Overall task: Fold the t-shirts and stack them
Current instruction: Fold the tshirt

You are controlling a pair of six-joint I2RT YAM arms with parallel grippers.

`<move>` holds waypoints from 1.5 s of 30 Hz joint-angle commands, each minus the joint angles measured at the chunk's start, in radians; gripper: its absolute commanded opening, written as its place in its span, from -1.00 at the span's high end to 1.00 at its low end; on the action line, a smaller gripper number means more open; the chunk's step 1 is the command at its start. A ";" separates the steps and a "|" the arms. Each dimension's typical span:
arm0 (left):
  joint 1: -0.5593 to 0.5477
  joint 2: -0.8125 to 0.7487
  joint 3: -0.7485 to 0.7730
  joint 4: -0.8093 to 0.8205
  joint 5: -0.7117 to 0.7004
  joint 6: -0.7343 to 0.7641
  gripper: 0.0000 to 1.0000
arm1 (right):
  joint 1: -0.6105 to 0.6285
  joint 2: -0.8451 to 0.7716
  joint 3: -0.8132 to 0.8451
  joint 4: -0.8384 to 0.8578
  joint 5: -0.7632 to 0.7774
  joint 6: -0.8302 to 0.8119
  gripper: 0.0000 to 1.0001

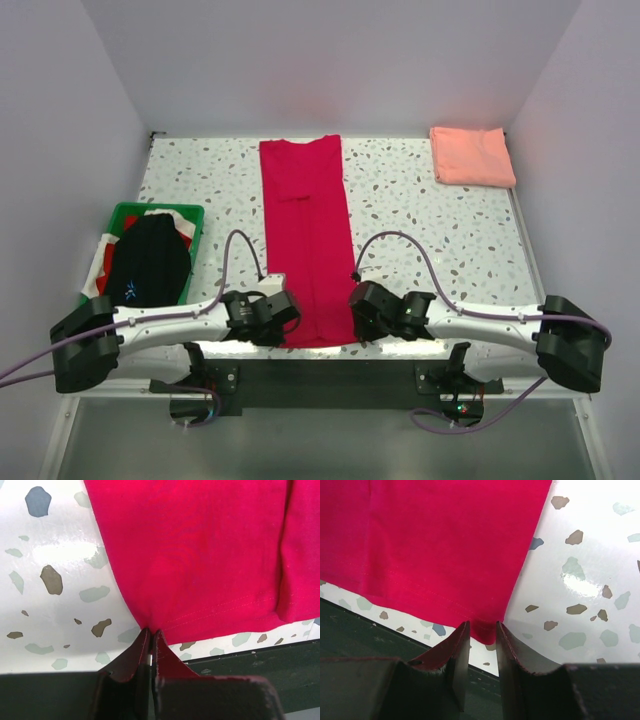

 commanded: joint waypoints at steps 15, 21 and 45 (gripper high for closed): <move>-0.006 -0.111 -0.072 -0.022 0.019 -0.088 1.00 | 0.004 0.012 -0.083 0.077 -0.040 0.069 0.68; -0.006 -0.133 -0.083 -0.016 0.013 -0.108 1.00 | 0.005 -0.056 -0.093 -0.010 0.014 0.072 0.85; -0.004 -0.275 -0.083 -0.111 0.058 -0.252 0.31 | 0.001 -0.139 -0.117 -0.015 -0.021 0.146 0.05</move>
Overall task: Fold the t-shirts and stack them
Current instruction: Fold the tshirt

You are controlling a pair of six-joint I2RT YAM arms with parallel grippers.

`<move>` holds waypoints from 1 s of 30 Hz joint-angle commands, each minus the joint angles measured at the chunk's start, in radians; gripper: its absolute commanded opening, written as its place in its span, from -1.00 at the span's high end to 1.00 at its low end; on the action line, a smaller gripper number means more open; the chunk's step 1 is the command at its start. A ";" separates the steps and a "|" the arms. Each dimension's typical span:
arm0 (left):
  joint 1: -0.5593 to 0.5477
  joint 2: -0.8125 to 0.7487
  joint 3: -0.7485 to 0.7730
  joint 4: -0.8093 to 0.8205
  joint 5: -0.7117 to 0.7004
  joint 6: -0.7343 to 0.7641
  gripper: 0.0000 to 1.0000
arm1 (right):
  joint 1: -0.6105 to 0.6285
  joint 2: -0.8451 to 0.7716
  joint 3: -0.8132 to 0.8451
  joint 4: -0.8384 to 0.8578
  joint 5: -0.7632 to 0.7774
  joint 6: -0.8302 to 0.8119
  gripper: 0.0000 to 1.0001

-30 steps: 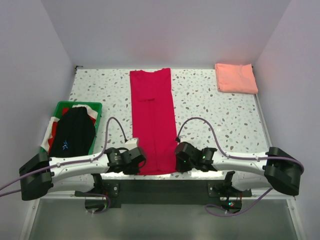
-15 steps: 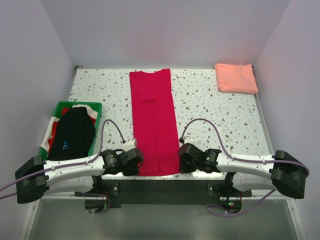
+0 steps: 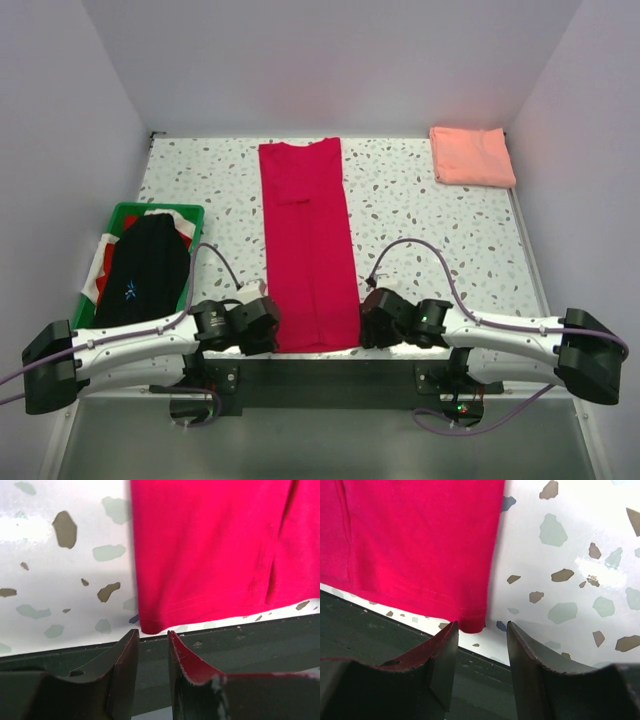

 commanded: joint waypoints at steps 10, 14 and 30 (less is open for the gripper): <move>0.000 -0.003 -0.021 0.004 -0.061 -0.081 0.20 | -0.008 0.053 -0.051 0.101 -0.044 0.049 0.06; 0.000 0.003 -0.069 0.060 -0.041 -0.088 0.20 | -0.013 0.052 -0.051 0.095 -0.047 0.041 0.09; -0.001 0.012 -0.107 0.087 -0.031 -0.075 0.98 | -0.014 0.072 -0.033 0.071 -0.065 0.029 0.39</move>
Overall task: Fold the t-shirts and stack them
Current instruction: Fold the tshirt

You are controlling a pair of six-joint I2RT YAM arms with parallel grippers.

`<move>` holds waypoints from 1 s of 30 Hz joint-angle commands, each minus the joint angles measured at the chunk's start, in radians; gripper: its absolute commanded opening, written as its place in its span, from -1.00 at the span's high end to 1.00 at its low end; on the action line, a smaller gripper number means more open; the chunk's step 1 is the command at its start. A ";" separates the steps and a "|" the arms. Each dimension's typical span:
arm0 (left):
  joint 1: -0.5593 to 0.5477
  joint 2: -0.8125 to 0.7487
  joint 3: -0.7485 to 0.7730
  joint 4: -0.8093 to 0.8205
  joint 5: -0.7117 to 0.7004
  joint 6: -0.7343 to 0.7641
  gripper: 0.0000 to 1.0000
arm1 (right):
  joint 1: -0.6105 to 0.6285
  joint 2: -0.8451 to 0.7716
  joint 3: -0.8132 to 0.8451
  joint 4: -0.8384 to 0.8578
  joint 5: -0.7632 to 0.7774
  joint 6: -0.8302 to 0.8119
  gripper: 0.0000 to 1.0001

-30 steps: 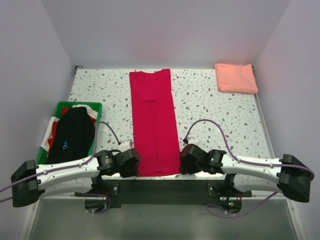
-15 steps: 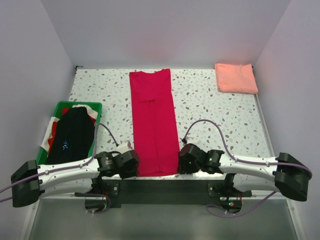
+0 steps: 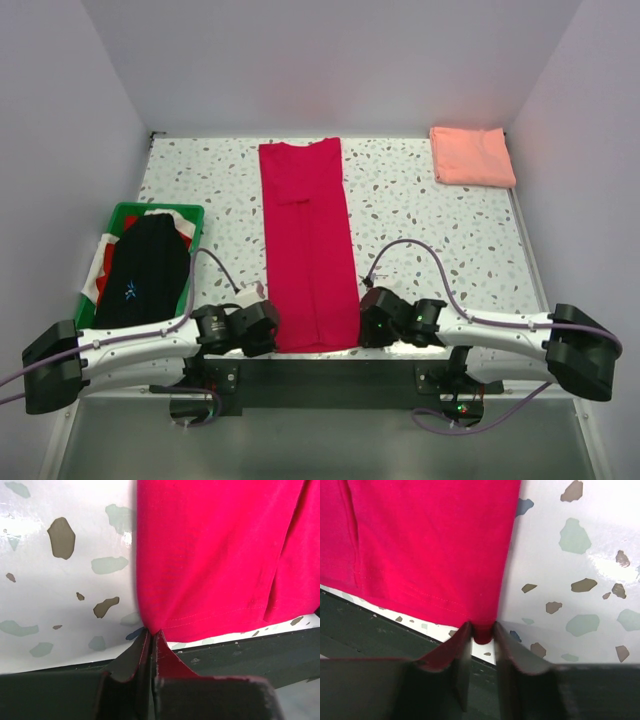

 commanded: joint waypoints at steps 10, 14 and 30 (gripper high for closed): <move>-0.002 -0.010 0.052 -0.073 -0.031 0.057 1.00 | 0.001 -0.011 0.073 -0.103 0.002 -0.040 1.00; 0.009 -0.029 0.124 -0.107 -0.119 0.098 1.00 | 0.002 -0.019 0.159 -0.155 0.055 -0.078 1.00; 0.385 0.202 0.333 0.197 -0.148 0.512 1.00 | -0.226 0.303 0.541 -0.124 0.132 -0.331 1.00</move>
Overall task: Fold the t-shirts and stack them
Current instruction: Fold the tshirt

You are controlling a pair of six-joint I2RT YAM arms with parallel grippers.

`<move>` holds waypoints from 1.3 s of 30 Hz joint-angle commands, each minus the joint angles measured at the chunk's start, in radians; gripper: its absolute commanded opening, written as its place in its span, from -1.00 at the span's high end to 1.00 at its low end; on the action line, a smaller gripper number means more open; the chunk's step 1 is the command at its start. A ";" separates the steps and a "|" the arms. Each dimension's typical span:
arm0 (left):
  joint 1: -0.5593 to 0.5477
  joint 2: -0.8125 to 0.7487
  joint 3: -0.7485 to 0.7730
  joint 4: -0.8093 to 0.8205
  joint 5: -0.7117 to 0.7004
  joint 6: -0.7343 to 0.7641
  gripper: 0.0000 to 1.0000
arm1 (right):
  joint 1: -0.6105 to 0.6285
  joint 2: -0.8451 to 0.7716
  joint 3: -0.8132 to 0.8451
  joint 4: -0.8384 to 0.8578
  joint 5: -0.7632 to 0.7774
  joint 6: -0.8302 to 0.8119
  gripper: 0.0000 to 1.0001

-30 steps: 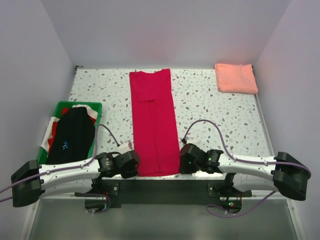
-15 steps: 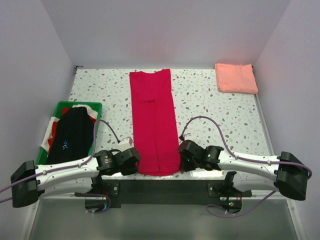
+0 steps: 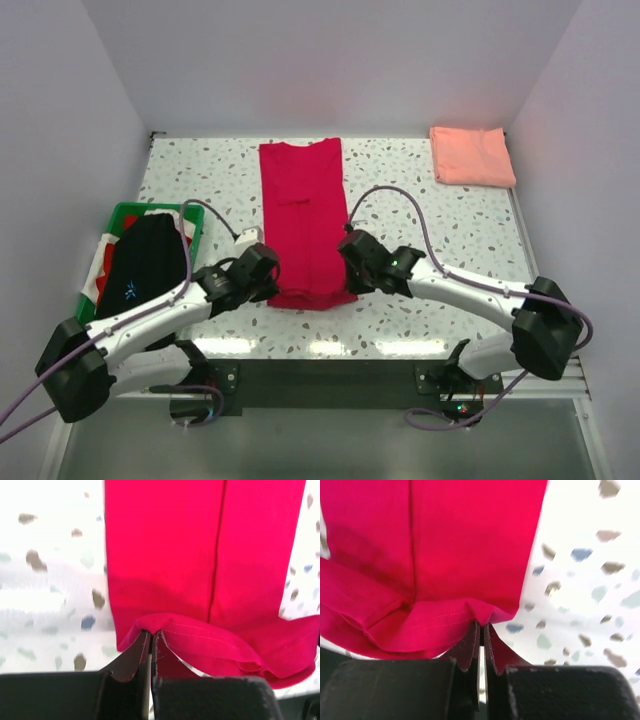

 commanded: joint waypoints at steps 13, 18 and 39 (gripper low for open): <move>0.323 0.415 0.329 0.329 0.003 0.141 1.00 | -0.267 0.415 0.465 0.100 0.031 -0.179 1.00; 0.383 0.539 0.433 0.334 0.039 0.179 1.00 | -0.344 0.535 0.589 0.091 -0.021 -0.196 1.00; 0.477 0.745 0.583 0.338 0.089 0.211 1.00 | -0.487 0.763 0.785 0.146 -0.249 -0.205 1.00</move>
